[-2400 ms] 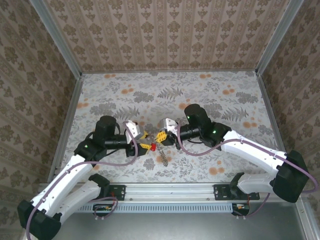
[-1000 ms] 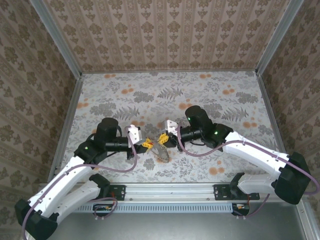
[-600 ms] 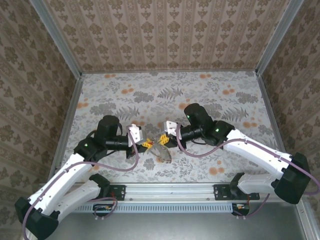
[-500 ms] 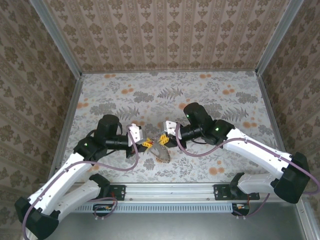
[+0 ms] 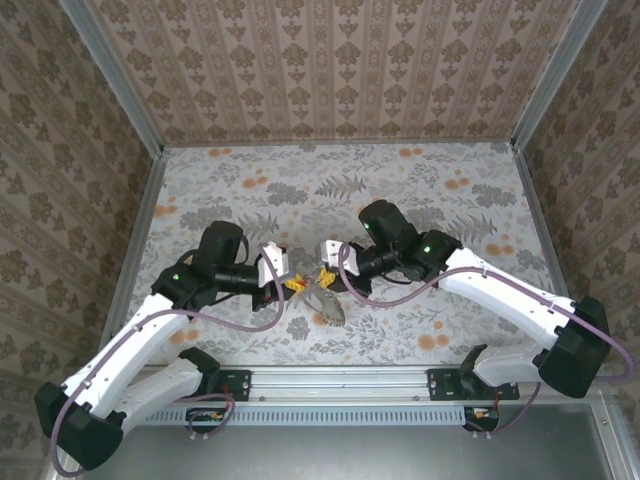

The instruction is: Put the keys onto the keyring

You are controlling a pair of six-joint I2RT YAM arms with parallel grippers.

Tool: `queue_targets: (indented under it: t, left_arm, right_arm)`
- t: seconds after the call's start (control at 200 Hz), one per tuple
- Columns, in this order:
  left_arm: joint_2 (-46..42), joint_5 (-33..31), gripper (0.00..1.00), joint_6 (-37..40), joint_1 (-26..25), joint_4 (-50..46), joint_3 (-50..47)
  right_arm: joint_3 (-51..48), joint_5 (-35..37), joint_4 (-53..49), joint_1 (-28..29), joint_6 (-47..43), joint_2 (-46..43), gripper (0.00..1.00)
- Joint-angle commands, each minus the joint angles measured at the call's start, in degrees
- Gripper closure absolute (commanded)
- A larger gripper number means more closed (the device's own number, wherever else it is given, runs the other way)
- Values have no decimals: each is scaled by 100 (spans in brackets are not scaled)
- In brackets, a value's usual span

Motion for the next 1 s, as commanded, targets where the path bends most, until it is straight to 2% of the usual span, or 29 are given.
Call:
queue_targets:
  t: [0.0, 0.135, 0.27, 0.395, 0.45, 0.6, 0.775, 0.885, 1.0]
  left_arm:
    - [152, 173, 100, 416, 59, -549, 484]
    - [449, 340, 100, 521, 27, -798, 786]
    - [546, 494, 100, 603, 27, -944, 908]
    - [549, 435, 100, 802, 22, -1219, 1036]
    - [516, 244, 100, 1175, -14, -1590, 1179]
    - [481, -927, 100, 2652, -202, -2659, 1870]
    - [989, -2036, 100, 4026, -406, -3883, 3011]
    - [1347, -3109, 100, 4671, -684, -4432, 3546]
    - [1580, -4526, 100, 5291, -973, -4444, 3667]
  right_arm:
    - [248, 311, -747, -69, -59, 172, 100]
    - [219, -229, -542, -146, 53, 176, 100]
    - [19, -249, -206, -179, 142, 88, 100]
    - [-446, -403, 412, -262, 178, -151, 89]
    - [-668, -605, 722, -303, 190, -271, 83]
    - [-996, -794, 1193, -328, 234, -497, 70]
    - [-1165, -716, 1466, -455, 392, -558, 66]
    - [-1496, -189, 2021, -573, 771, -706, 63]
    - [-1925, 819, 2632, -684, 1091, -957, 59]
